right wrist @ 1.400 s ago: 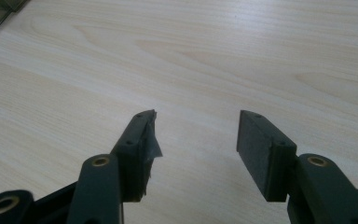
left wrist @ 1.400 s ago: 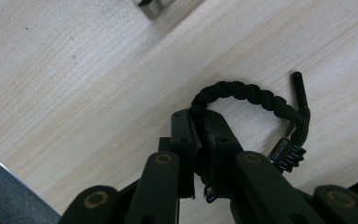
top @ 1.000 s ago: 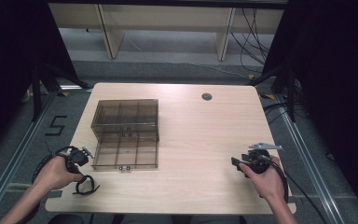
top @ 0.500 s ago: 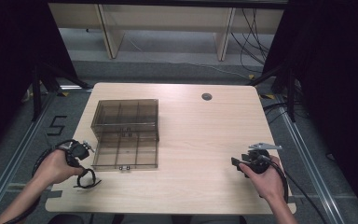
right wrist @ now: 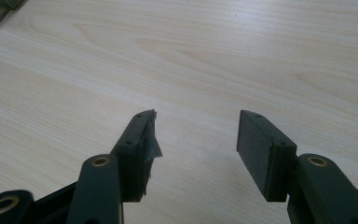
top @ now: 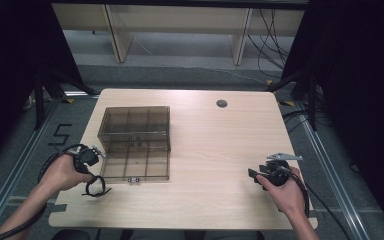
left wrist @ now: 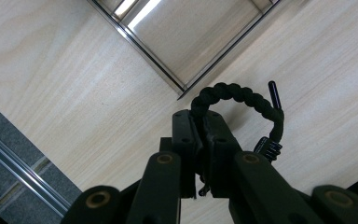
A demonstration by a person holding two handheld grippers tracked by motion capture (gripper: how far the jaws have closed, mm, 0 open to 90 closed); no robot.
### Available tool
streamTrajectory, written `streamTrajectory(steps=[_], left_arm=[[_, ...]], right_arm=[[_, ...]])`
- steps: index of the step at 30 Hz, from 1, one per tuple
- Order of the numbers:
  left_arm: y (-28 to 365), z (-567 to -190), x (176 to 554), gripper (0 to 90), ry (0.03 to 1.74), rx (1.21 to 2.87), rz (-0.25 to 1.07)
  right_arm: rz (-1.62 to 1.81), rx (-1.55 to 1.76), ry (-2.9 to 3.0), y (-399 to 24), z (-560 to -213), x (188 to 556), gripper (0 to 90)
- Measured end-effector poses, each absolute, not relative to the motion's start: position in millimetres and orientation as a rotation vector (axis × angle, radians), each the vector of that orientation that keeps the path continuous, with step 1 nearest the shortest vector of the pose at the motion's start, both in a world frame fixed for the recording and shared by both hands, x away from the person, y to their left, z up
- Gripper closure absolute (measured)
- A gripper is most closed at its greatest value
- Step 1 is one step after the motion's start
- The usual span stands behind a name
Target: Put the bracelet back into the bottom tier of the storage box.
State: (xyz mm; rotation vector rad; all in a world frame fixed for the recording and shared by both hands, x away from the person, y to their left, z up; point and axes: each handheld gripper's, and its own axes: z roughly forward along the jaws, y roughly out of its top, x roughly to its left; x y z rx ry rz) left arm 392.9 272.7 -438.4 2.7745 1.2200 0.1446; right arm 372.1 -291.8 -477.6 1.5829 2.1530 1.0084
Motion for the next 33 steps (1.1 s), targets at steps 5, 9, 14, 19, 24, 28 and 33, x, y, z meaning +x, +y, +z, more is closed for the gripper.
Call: streamTrajectory(steps=[5, 9, 14, 19, 24, 28, 33], left_arm=[[272, -437, 395, 84.2, 1.221, 2.755, 0.163], [272, -436, 397, 84.1, 1.222, 2.751, 0.166], [271, -432, 398, 84.1, 1.221, 2.751, 0.173], [270, -427, 401, 84.1, 1.193, 2.775, 0.18], [268, -424, 404, 84.1, 1.189, 2.774, 0.186], [266, -423, 405, 84.2, 1.198, 2.751, 0.194], [265, -422, 407, 84.1, 1.201, 2.746, 0.201]], right_arm=[[1.008, 1.582, 2.151, -292, -478, 372, 47.6], [0.989, 1.599, 2.148, -292, -477, 371, 47.6], [0.984, 1.517, 2.153, -295, -477, 374, 47.6], [0.995, 1.587, 2.14, -293, -476, 372, 47.7], [1.013, 1.517, 2.156, -296, -477, 374, 47.6], [1.018, 1.523, 2.149, -296, -477, 374, 47.7], [0.996, 1.527, 2.143, -296, -477, 374, 47.7]])
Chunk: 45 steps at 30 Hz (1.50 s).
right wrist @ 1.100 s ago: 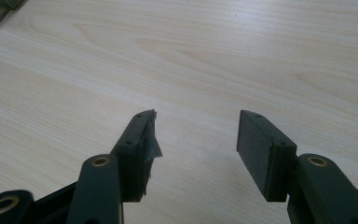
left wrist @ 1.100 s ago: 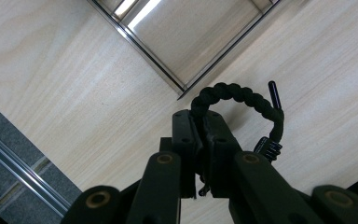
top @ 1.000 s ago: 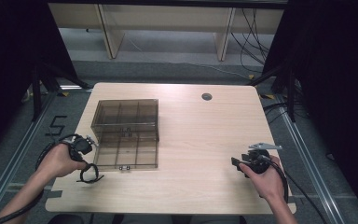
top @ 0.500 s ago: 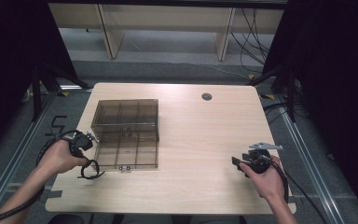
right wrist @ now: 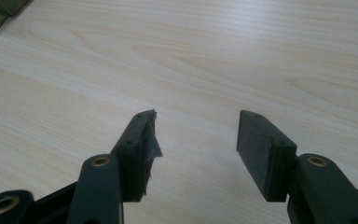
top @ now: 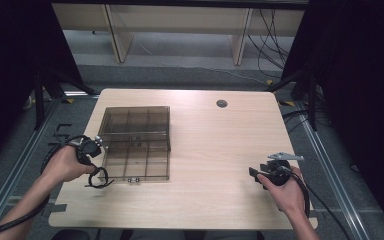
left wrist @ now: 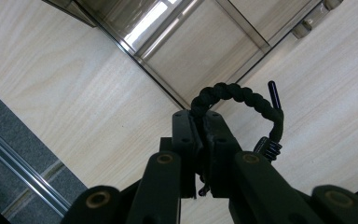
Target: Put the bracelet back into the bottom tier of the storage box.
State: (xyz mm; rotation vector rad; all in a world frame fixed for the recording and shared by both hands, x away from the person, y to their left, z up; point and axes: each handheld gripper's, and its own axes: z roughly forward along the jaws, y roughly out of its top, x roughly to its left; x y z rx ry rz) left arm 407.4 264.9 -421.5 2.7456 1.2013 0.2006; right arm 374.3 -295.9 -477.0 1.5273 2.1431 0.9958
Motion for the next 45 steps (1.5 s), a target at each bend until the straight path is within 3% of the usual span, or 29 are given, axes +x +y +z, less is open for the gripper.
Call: streamTrajectory(steps=[45], left_arm=[[256, -414, 436, 84.1, 1.147, 2.775, 0.245]], right_arm=[[1.018, 1.583, 2.132, -293, -476, 373, 47.7]])
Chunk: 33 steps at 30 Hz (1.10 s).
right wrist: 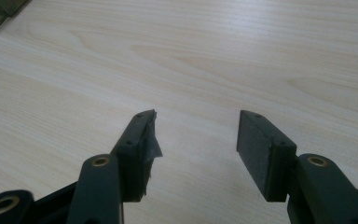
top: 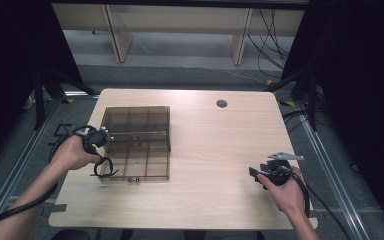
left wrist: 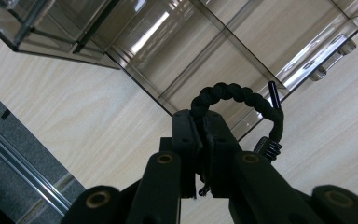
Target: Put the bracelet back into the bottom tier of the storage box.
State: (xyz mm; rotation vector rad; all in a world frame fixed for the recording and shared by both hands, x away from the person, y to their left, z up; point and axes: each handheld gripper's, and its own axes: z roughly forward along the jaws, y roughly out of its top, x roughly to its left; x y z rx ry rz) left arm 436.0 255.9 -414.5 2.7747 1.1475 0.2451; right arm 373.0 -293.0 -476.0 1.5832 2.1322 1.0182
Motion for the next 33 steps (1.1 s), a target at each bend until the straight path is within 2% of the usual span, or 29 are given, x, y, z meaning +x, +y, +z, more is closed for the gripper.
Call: streamTrajectory(steps=[20, 33], left_arm=[[251, -417, 445, 84.1, 1.131, 2.784, 0.284], [247, -422, 449, 84.2, 1.118, 2.804, 0.282]], right_arm=[[0.999, 1.501, 2.145, -297, -478, 375, 47.7], [1.041, 1.565, 2.123, -294, -478, 374, 47.7]])
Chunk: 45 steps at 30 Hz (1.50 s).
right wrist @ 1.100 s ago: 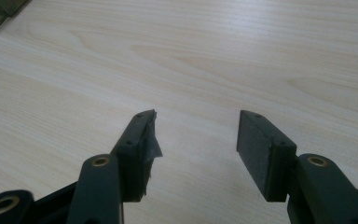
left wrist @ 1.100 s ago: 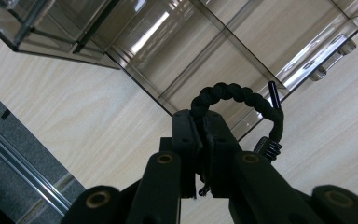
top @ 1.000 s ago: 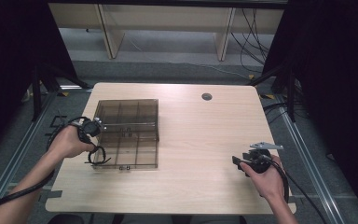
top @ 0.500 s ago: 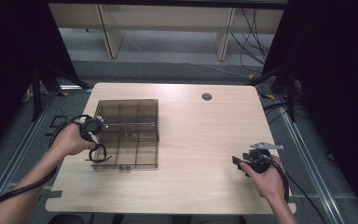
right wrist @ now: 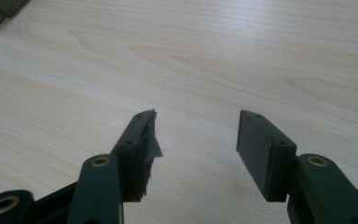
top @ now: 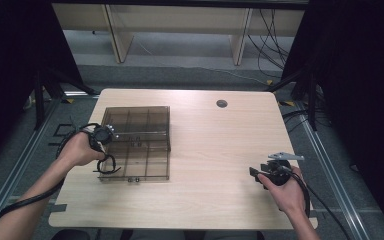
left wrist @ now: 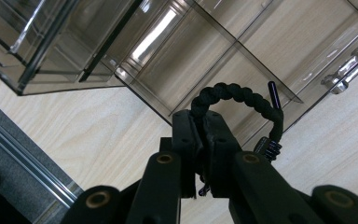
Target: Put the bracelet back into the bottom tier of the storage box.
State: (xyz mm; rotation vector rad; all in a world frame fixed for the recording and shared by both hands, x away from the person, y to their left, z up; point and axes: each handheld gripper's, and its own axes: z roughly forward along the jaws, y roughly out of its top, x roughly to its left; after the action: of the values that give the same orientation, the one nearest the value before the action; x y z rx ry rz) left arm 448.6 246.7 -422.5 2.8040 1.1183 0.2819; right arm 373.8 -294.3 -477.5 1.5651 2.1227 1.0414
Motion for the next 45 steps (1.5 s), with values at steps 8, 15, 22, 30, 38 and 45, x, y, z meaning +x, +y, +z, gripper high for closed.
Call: streamTrajectory(steps=[8, 15, 22, 30, 38, 45], left_arm=[[243, -425, 450, 84.1, 1.107, 2.816, 0.282], [241, -427, 451, 84.1, 1.095, 2.815, 0.291], [239, -427, 453, 84.1, 1.077, 2.834, 0.289], [236, -431, 453, 84.1, 1.081, 2.822, 0.289], [234, -433, 454, 84.1, 1.062, 2.847, 0.294], [233, -433, 454, 84.1, 1.065, 2.852, 0.293]], right_arm=[[1.006, 1.532, 2.14, -296, -477, 375, 47.7], [1.011, 1.525, 2.138, -297, -477, 375, 47.7], [1.004, 1.536, 2.138, -296, -477, 374, 47.7], [0.989, 1.524, 2.148, -297, -477, 374, 47.7], [1.002, 1.577, 2.145, -294, -477, 373, 47.7], [1.001, 1.581, 2.145, -294, -477, 373, 47.7]])
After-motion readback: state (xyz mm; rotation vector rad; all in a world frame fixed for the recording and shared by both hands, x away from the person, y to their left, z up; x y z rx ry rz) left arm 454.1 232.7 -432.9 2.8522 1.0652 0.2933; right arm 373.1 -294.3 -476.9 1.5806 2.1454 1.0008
